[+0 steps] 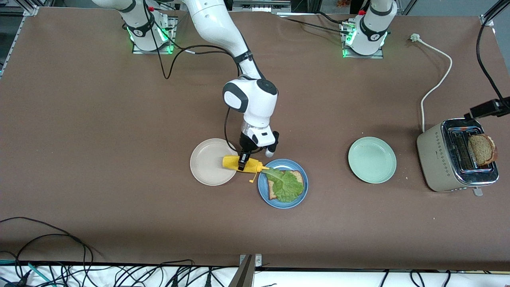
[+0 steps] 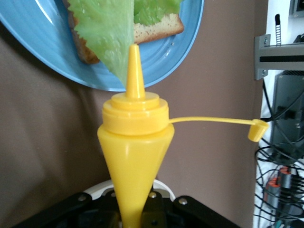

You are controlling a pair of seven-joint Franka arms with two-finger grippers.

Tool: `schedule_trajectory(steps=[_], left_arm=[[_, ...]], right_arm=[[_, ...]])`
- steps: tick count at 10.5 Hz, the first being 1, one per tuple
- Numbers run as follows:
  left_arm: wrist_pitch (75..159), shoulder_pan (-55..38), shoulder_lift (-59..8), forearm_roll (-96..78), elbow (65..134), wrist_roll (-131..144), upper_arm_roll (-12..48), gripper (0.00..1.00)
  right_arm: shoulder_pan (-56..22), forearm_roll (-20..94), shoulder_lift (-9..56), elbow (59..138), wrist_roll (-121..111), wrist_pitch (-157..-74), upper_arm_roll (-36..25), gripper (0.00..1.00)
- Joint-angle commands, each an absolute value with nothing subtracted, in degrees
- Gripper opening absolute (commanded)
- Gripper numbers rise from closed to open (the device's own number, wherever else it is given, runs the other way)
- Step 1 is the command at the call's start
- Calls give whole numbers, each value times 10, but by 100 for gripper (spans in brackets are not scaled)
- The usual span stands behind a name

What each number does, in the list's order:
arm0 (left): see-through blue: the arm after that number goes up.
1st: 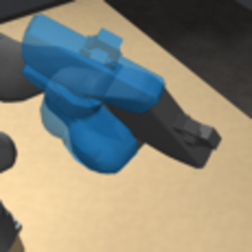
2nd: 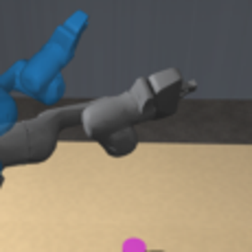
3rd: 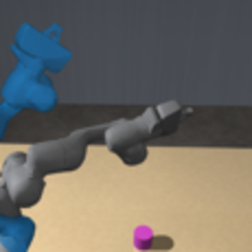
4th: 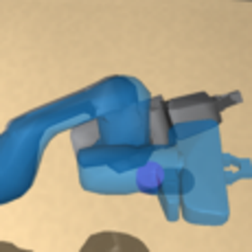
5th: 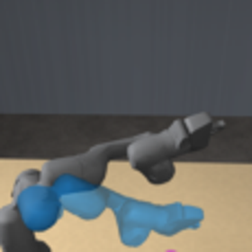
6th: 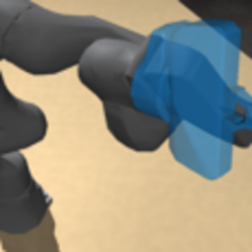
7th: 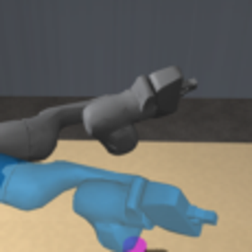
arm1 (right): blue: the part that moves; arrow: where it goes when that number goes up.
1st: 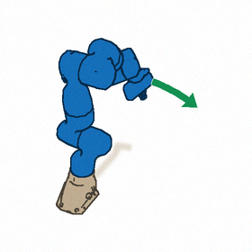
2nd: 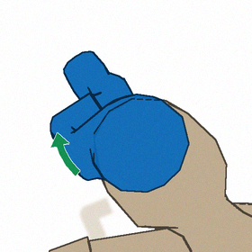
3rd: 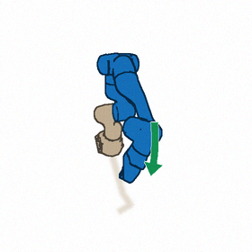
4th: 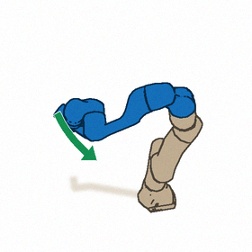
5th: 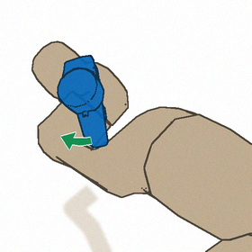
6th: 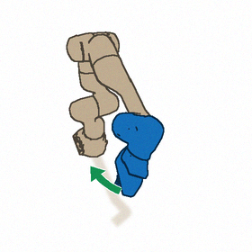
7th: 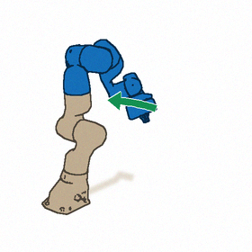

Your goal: Make sandwich in blue plate with both arms

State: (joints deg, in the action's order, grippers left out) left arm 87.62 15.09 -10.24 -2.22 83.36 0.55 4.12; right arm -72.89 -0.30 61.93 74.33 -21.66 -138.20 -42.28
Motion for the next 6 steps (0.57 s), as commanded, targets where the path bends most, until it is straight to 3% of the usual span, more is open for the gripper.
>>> schedule_trajectory(steps=[1, 6], left_arm=[[905, 186, -150, -23, 792, -31, 45, 100], [935, 229, -166, -29, 792, -47, 47, 100]], right_arm=[[-732, -42, 631, 726, -204, -1377, -428, 0], [-735, -79, 647, 726, -169, -1376, -427, 0]])
